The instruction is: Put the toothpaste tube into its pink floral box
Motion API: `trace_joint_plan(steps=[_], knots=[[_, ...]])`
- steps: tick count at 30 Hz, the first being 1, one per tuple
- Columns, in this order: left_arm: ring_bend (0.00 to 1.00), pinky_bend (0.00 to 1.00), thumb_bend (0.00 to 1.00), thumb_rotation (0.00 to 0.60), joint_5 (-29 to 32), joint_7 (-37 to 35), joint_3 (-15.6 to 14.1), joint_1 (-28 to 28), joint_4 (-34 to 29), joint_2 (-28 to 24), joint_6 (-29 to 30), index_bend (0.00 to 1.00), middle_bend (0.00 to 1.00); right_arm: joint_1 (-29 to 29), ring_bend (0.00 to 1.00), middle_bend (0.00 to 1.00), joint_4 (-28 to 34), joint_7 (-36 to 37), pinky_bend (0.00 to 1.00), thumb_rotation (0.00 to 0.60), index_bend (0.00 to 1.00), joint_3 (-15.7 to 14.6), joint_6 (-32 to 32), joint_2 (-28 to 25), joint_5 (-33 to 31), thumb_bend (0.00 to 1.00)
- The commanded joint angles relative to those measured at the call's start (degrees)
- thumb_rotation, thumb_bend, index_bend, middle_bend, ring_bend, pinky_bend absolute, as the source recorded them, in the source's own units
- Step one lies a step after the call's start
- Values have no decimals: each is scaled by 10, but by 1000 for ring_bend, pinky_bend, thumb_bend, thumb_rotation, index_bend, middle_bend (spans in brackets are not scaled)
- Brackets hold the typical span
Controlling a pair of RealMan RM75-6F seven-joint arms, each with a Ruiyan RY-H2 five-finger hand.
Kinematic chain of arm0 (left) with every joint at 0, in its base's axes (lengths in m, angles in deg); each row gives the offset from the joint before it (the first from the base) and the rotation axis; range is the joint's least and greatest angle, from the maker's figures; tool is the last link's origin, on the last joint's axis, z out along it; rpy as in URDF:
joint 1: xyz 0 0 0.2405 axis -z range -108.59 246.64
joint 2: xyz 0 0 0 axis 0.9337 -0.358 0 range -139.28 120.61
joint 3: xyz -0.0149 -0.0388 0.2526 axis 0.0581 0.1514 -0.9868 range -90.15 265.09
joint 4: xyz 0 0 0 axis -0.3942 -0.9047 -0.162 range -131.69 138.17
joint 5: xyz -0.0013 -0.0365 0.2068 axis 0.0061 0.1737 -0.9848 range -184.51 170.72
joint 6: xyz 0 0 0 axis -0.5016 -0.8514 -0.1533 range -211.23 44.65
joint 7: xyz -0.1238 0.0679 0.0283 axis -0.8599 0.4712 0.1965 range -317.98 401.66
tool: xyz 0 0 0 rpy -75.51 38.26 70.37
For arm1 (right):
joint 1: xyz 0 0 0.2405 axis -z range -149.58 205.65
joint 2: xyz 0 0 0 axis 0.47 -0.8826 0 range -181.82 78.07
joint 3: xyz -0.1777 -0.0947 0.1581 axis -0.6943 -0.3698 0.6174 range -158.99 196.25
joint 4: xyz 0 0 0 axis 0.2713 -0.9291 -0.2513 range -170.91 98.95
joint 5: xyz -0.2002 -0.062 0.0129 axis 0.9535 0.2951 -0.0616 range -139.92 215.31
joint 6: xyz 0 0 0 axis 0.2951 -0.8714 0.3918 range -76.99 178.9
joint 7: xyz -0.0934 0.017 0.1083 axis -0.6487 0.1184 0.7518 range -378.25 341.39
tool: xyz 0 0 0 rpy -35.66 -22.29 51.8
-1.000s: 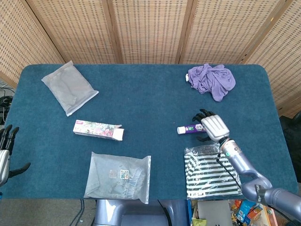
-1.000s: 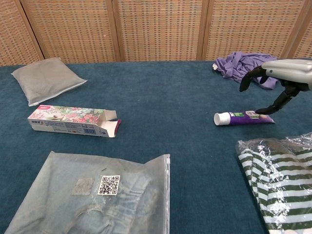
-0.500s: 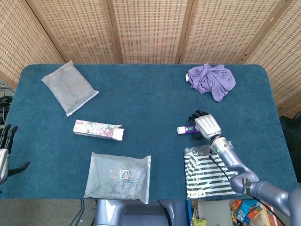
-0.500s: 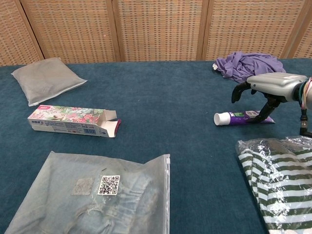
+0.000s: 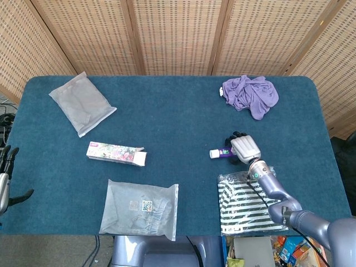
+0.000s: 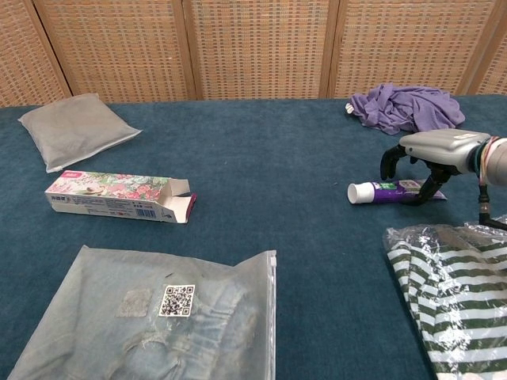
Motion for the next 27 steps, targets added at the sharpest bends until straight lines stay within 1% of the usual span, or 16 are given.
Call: trace_joint_plan(steps=[1,5,6,8,9,12,16,20,22,27], knots=[[0,0,150,600,1,0,0,1,0,0,0,0,0,-5,175,341,-13,3,232,600,354,-1,6,8,-1,363],[0,0,150,600,4,0,0,2,1,0,-1,0,0,-10,237,403,-35,1,272,600,413,-2,12,18,-3,367],[0,0,150,600,4,0,0,2,1,0,-1,0,0,-10,278,434,-38,2,292,600,437,-2,13,19,-3,372],[0,0,149,600,5,0,0,3,1,1,-2,0,0,-11,353,493,-42,4,331,600,482,-5,15,20,-1,403],[0,0,149,600,5,0,0,4,1,1,-3,0,0,-11,392,528,-42,6,359,600,515,-6,15,20,0,435],[0,0,150,600,7,1,-1,6,3,1,-5,0,0,-8,457,597,-36,17,424,600,593,-11,10,12,10,506],[0,0,151,600,7,-2,0,11,5,1,-12,0,0,0,485,628,-7,47,447,600,633,-17,-10,-11,29,534],[0,0,152,600,4,-7,3,21,10,0,-24,0,0,8,489,632,24,71,450,600,638,-19,-31,-37,45,542],[0,0,152,600,-1,-15,6,31,18,0,-36,0,0,11,489,633,45,85,450,600,638,-19,-41,-53,51,544],[0,0,152,600,-14,-35,17,72,54,-2,-87,0,0,21,489,633,100,106,450,600,638,-20,-71,-98,69,557]])
